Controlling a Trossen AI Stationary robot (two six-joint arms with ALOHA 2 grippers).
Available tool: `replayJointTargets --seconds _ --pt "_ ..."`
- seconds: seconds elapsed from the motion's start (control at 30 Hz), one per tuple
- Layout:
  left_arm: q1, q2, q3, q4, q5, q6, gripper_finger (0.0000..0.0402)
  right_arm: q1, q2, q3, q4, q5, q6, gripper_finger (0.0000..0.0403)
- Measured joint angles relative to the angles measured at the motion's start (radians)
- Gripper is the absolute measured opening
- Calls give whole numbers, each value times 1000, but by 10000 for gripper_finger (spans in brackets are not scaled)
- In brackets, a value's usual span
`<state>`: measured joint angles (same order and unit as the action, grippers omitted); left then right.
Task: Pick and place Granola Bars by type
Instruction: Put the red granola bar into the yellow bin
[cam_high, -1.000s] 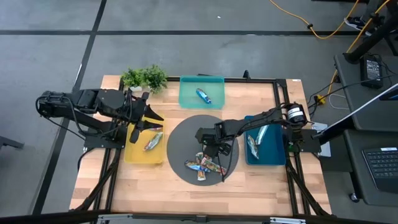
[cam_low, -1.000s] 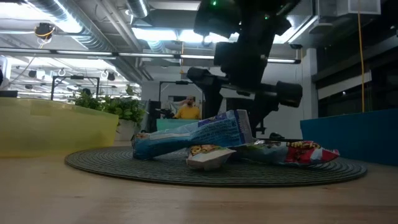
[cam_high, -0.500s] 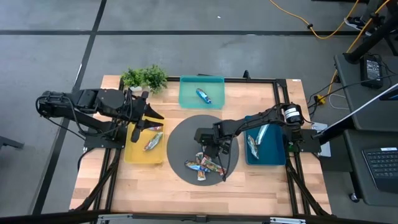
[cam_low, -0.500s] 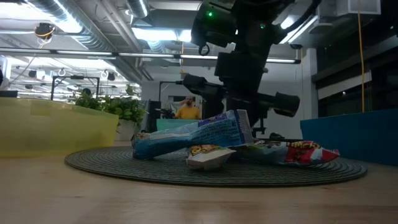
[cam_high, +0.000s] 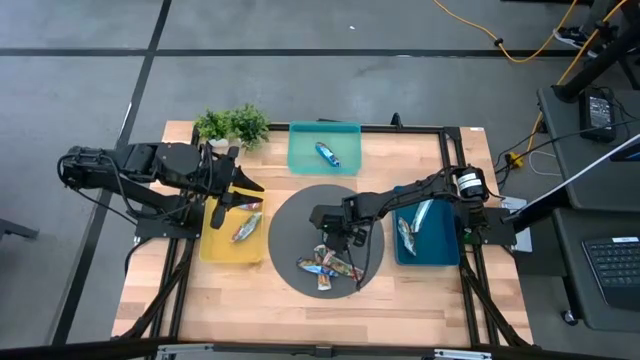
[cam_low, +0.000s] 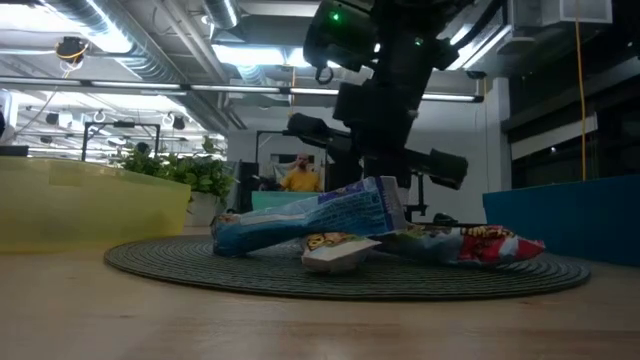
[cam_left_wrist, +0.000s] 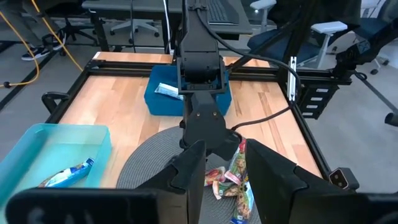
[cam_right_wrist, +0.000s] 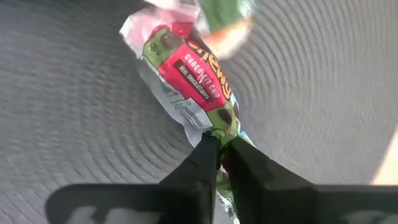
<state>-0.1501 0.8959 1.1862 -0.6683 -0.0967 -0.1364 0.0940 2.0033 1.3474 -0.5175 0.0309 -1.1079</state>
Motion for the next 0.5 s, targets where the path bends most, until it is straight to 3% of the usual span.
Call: replayJointTargets --seconds 0.2,0.5 --pt "0 0 0 0 0 1 106 -12 0 119 -96 127 111 19" --pt "0 0 0 -11 -66 11 103 -75 -2 438 -335 136 444 18"
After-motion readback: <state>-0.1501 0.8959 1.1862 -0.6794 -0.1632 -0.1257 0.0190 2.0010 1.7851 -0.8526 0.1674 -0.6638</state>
